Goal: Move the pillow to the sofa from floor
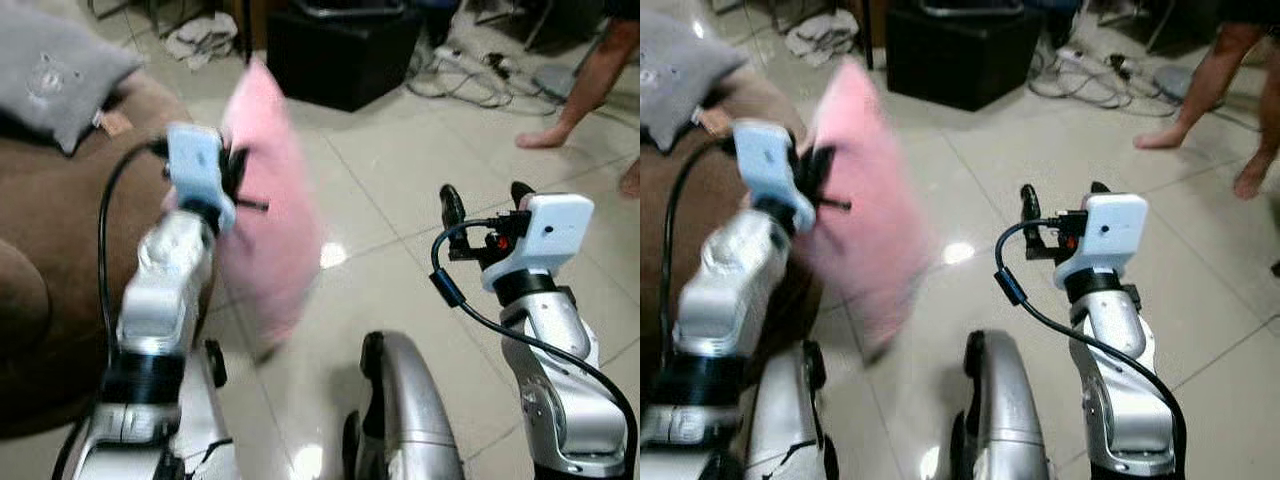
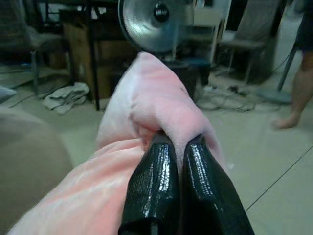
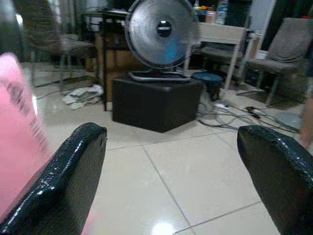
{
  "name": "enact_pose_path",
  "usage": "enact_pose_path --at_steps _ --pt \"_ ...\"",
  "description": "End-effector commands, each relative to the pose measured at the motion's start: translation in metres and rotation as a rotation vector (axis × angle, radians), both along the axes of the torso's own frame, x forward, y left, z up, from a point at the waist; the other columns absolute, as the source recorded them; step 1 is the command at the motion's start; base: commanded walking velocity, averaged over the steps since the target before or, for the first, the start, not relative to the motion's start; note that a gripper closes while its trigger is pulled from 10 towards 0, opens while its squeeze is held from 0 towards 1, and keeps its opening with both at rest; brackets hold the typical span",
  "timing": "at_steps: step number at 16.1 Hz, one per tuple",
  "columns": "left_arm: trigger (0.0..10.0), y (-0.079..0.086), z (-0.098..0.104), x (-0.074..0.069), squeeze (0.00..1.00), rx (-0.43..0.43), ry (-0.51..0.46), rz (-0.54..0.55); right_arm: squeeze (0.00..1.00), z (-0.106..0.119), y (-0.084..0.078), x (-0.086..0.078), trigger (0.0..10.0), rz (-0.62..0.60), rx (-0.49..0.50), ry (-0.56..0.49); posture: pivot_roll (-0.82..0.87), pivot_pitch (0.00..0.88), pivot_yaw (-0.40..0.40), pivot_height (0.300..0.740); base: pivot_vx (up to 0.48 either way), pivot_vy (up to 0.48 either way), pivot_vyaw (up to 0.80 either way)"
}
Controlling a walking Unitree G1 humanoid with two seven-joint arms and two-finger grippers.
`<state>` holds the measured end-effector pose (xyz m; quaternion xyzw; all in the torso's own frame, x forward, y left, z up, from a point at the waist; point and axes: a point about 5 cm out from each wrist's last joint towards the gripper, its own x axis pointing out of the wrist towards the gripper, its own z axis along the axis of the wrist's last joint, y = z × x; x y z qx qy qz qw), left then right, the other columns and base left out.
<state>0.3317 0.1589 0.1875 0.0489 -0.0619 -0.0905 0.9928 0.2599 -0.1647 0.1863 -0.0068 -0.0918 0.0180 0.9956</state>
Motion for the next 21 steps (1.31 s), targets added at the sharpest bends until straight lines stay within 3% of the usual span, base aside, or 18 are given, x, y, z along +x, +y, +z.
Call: enact_pose_path --at_steps 1,4,6,8,14,18,21 --pt "10.0 -0.004 0.007 -0.006 0.0 0.04 -0.062 -0.011 0.0 0.002 -0.01 -0.003 10.0 -0.062 0.011 0.005 0.04 0.043 -0.149 0.562 0.0 0.0 0.0" --pt "10.0 0.004 -0.003 -0.018 0.0 0.077 -0.055 0.03 0.0 -0.007 -0.017 -0.011 10.0 -0.085 0.015 0.054 0.05 0.044 -0.162 0.587 0.0 0.0 0.0" --pt "10.0 0.013 -0.014 -0.027 0.0 0.109 -0.111 0.085 0.0 -0.013 -0.023 -0.007 10.0 -0.08 0.035 0.075 0.06 0.036 -0.171 0.612 0.0 0.0 0.0" --pt "10.0 0.013 -0.014 -0.028 0.0 0.092 -0.116 0.097 0.0 -0.012 -0.025 -0.005 10.0 -0.08 0.026 0.074 0.06 0.025 -0.171 0.627 0.0 0.0 0.0" --pt "10.0 -0.013 -0.001 -0.017 0.0 0.058 -0.112 -0.02 0.0 -0.011 -0.016 -0.005 10.0 -0.046 0.034 0.068 0.02 0.022 -0.119 0.702 0.0 0.0 0.0" --pt "10.0 -0.019 0.001 -0.016 0.0 0.044 -0.119 -0.03 0.0 -0.016 -0.014 -0.006 10.0 -0.057 0.047 0.081 0.02 0.011 -0.098 0.737 0.0 0.0 0.0" --pt "10.0 -0.022 -0.001 -0.016 0.0 0.087 -0.113 -0.056 0.0 -0.018 -0.012 -0.007 10.0 -0.054 0.048 0.092 0.02 0.024 -0.089 0.74 0.0 0.0 0.0"
